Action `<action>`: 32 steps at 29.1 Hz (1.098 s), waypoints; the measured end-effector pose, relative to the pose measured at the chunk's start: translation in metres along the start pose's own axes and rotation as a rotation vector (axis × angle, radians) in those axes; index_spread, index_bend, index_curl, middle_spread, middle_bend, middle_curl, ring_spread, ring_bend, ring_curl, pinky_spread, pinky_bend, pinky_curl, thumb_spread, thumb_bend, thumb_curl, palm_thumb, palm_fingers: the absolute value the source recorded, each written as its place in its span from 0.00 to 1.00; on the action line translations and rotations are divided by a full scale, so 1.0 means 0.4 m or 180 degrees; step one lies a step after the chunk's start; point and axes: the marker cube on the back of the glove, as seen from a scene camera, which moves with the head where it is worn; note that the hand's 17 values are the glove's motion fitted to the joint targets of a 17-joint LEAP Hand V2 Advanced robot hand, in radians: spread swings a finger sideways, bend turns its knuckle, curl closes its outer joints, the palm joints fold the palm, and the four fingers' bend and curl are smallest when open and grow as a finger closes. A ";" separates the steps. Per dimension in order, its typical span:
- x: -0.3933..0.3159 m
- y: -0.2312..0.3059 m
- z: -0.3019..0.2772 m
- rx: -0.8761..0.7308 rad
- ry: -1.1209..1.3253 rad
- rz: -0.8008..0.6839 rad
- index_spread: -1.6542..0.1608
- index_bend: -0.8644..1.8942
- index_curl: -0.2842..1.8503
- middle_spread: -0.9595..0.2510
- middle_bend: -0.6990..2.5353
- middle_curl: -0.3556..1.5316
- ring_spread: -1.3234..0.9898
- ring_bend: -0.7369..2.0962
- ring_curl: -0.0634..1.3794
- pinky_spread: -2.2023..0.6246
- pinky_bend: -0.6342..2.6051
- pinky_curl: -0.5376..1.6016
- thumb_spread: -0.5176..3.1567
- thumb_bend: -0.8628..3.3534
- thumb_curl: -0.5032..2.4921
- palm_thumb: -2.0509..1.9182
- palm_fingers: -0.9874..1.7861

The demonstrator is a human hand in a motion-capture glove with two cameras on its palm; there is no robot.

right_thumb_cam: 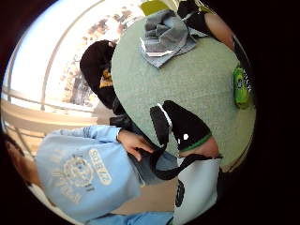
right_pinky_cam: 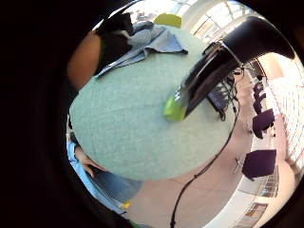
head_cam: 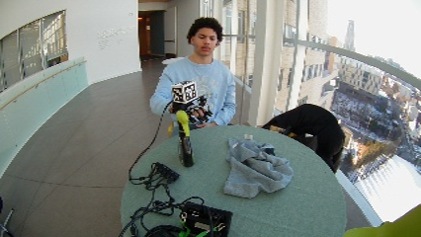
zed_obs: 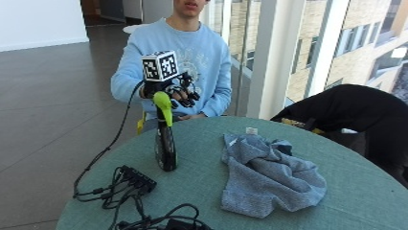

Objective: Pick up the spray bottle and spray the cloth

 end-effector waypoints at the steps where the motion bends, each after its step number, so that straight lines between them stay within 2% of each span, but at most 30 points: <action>1: 0.004 0.007 -0.005 0.0037 -0.0019 0.0023 0.68 0.37 0.27 0.72 0.31 0.36 0.55 0.33 0.22 0.85 0.27 0.38 0.45 0.23 0.25 0.67 0.57; 12: 0.116 0.133 -0.051 0.0608 -0.0289 0.0574 0.69 0.37 0.27 0.72 0.29 0.37 0.55 0.33 0.23 0.85 0.28 0.39 0.44 0.22 0.26 0.68 0.58; 18: 0.208 0.128 -0.038 0.1034 -0.1057 0.1410 0.69 0.36 0.27 0.72 0.29 0.37 0.55 0.33 0.23 0.84 0.28 0.40 0.44 0.21 0.26 0.68 0.58; 23: 0.266 0.133 -0.008 0.1067 -0.1877 0.0998 0.69 0.34 0.26 0.73 0.28 0.38 0.56 0.34 0.25 0.84 0.29 0.41 0.43 0.20 0.26 0.67 0.56; 27: 0.295 0.101 0.012 0.1139 -0.2581 0.1198 0.68 0.34 0.25 0.74 0.28 0.38 0.56 0.35 0.25 0.85 0.30 0.41 0.43 0.20 0.26 0.67 0.55; 32: 0.333 0.042 0.033 0.1392 -0.3024 0.1355 0.68 0.34 0.24 0.74 0.29 0.38 0.57 0.35 0.26 0.85 0.31 0.42 0.42 0.20 0.26 0.66 0.54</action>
